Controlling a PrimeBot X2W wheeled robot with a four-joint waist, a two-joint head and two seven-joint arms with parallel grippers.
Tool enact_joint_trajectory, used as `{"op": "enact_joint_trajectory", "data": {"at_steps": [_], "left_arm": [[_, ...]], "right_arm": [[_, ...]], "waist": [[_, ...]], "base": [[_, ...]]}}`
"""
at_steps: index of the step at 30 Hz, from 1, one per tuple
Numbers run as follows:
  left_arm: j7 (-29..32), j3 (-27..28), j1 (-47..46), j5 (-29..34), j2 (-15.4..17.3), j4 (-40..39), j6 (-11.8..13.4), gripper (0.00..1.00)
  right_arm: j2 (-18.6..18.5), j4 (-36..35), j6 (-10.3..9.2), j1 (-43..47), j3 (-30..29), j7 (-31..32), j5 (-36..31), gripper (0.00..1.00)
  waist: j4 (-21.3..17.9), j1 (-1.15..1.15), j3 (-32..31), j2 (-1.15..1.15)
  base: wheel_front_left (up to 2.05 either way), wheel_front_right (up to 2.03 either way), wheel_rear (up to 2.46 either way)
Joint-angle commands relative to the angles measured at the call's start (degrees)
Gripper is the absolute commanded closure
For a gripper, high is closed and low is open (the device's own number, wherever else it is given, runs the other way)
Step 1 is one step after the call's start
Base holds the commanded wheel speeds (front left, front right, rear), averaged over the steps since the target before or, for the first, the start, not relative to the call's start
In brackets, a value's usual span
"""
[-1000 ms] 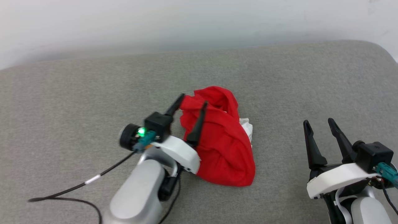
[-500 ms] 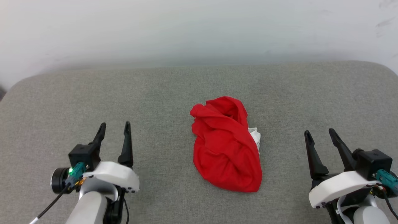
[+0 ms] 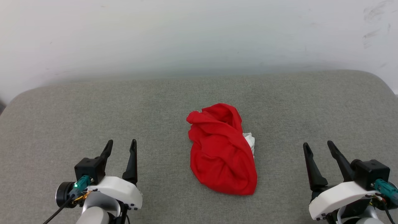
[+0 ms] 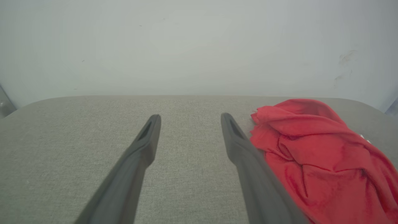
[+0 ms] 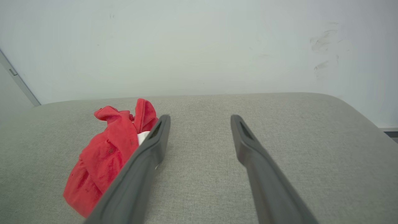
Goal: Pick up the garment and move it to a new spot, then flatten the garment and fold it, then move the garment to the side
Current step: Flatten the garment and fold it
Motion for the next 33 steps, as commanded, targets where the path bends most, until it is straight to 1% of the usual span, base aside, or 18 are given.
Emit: {"op": "enact_joint_trajectory", "data": {"at_steps": [1,12,16,17,21,24,29,33], "left_arm": [[0.05,-0.07,0.27,-0.18,0.02,-0.29,0.09,0.00],[0.07,-0.16,0.19,-0.77,-0.06,-0.31,0.69,0.00],[1.23,-0.24,-0.94,-1.18,-0.38,0.04,1.17,0.00],[1.66,-0.36,-1.50,-1.54,-0.62,0.21,0.97,0.00],[5.13,-2.92,-5.44,-1.27,-1.77,0.06,-0.80,0.00],[9.02,-5.53,-10.33,-1.83,-3.06,0.36,-3.50,0.00],[17.99,-10.71,-18.63,-2.36,-5.46,3.04,-8.08,0.00],[27.34,-14.68,-23.08,-3.36,-6.75,6.15,-10.34,0.00]], "right_arm": [[0.07,-0.15,-0.02,0.52,0.09,0.20,0.08,0.00],[0.07,-0.27,-0.02,0.56,0.21,0.54,0.31,0.00],[0.07,-0.27,-0.02,-0.04,0.46,0.68,0.32,0.00],[0.07,-0.26,-0.02,-0.28,0.55,0.62,0.35,0.00],[0.08,-0.28,-0.02,-0.73,0.65,0.55,-0.16,0.00],[0.08,-0.46,-0.02,-1.58,1.04,0.54,-0.36,0.00],[0.08,-0.02,-0.02,-3.05,1.76,0.28,-0.06,0.00],[0.08,0.87,-0.02,-4.11,2.02,-0.29,0.66,0.00]], "waist": [[0.01,0.00,-0.05,0.00],[0.25,0.00,-0.23,0.00],[0.20,0.00,0.03,0.00],[0.16,0.00,0.15,0.00],[0.14,0.00,1.18,0.00],[-0.31,0.00,2.76,0.00],[-2.22,0.00,5.51,0.00],[-4.23,0.00,7.38,0.00]], "base": [[0.00,0.00,0.00],[0.00,0.00,0.00],[0.00,0.00,0.00],[0.00,0.00,0.00],[0.00,0.00,0.00],[0.00,0.00,0.00],[0.00,0.00,0.00],[0.00,0.00,0.00]]}}
